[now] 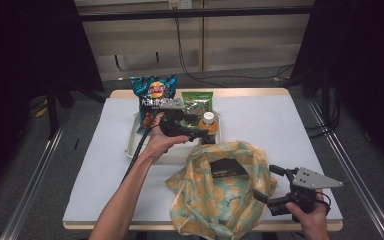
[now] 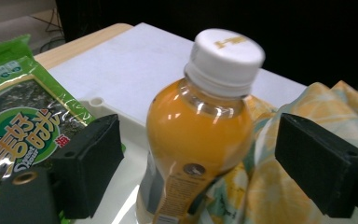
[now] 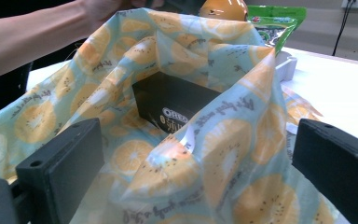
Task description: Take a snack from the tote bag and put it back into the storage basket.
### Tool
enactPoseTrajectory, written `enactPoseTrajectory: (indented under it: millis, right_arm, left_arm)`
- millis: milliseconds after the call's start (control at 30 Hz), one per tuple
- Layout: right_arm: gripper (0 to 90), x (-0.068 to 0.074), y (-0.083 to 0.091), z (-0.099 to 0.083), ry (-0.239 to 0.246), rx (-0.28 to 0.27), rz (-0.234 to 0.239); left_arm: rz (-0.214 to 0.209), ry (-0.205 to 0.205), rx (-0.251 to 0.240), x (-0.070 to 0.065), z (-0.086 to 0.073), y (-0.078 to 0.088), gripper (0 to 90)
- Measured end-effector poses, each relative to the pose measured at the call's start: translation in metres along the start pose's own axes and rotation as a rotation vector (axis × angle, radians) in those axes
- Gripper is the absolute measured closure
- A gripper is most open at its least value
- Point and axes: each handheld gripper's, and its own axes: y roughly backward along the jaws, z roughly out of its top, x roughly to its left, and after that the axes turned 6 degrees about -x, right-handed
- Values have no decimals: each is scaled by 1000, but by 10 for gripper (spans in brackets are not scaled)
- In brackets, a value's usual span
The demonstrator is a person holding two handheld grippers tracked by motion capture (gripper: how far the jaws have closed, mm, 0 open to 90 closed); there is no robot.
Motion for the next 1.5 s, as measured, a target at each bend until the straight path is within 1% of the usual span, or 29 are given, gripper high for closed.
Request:
enactPoseTrajectory:
  millis: [33, 100, 167, 233, 333, 367, 400, 467, 500, 533, 600, 633, 667, 700, 733, 800, 867, 900, 967, 1000, 1100, 1167, 1233, 1267, 1300, 1333, 1400, 1467, 1500]
  right_arm:
    - [20, 0, 0, 0, -10, 0, -7]
    - [39, 0, -1, 1, -10, -1, -13]
    - [71, -1, -2, 2, -10, 5, -10]
    - [99, -1, -3, 3, -11, 7, -18]
    - [147, -2, -4, 6, -7, 8, -25]
    - [170, -2, -4, 6, -11, 8, -29]
    - [192, -3, -4, 7, -9, 6, -20]
    - [195, -3, -6, 9, -6, 10, -25]
    - [200, -4, -6, 10, -13, 12, -17]
    - [206, -5, -7, 11, -6, 17, -17]
    - [211, -8, -10, 13, -12, 17, -15]
    - [211, -9, -10, 15, -17, 20, -15]
    - [203, -11, -12, 17, -18, 21, -5]
    - [203, -14, -14, 18, -25, 19, -1]
    - [201, -16, -16, 19, -23, 26, -5]
    - [199, -20, -21, 21, -26, 34, -2]
    - [202, -24, -26, 24, -29, 39, 1]
    - [205, -25, -28, 26, -28, 40, -1]
    - [255, -28, -33, 29, -26, 41, 8]
    - [276, -28, -35, 30, -18, 39, 21]
    - [328, -29, -44, 31, 0, 53, 31]
    - [364, -29, -50, 32, 11, 56, 40]
    - [375, -29, -56, 31, 20, 67, 47]
    - [373, -30, -60, 31, 21, 76, 50]
    - [366, -30, -63, 31, 20, 80, 52]
    - [363, -31, -67, 30, 17, 92, 57]
    - [363, -32, -74, 29, 27, 112, 68]
    - [355, -33, -80, 27, 24, 125, 70]
    - [360, -34, -82, 25, 19, 129, 69]
  left_arm:
    - [7, -11, -11, -3, 0, 4, 181]
    - [10, -5, -32, -9, -1, 10, 219]
    - [21, -24, -45, -15, -1, 16, 284]
    - [2, -41, -58, -20, 0, 20, 326]
    - [-11, -60, -60, -29, 1, 25, 368]
    - [-20, -53, -64, -32, 1, 27, 381]
    - [-20, -57, -68, -34, 0, 30, 404]
    - [-26, -52, -75, -39, -1, 35, 438]
    - [-21, -50, -77, -42, -2, 38, 448]
    - [-26, -47, -80, -44, -4, 40, 479]
    - [-31, -45, -78, -48, -6, 42, 510]
    - [-24, -50, -43, -52, -8, 41, 516]
    - [-27, -65, -22, -56, -9, 41, 503]
    - [-32, -62, -19, -58, -10, 41, 511]
    - [-41, -55, -20, -61, -11, 41, 506]
    - [-45, -62, -23, -67, -10, 40, 492]
    - [-60, -61, -31, -72, -9, 41, 443]
    - [-54, -66, -41, -77, -9, 42, 423]
    - [-62, -60, -62, -82, -9, 44, 396]
    - [-62, -61, -63, -84, -10, 44, 376]
    - [-71, -72, -47, -93, -13, 44, 318]
    - [-85, -67, -35, -96, -18, 42, 281]
    - [-79, -62, -19, -96, -26, 37, 263]
    - [-72, -59, 0, -97, -29, 35, 255]
    - [-70, -70, 31, -98, -35, 31, 240]
    - [-68, -74, 39, -98, -39, 29, 234]
    - [-50, -52, 66, -95, -46, 25, 230]
    - [-19, -47, 83, -90, -51, 22, 227]
    - [-16, -40, 94, -88, -53, 22, 229]
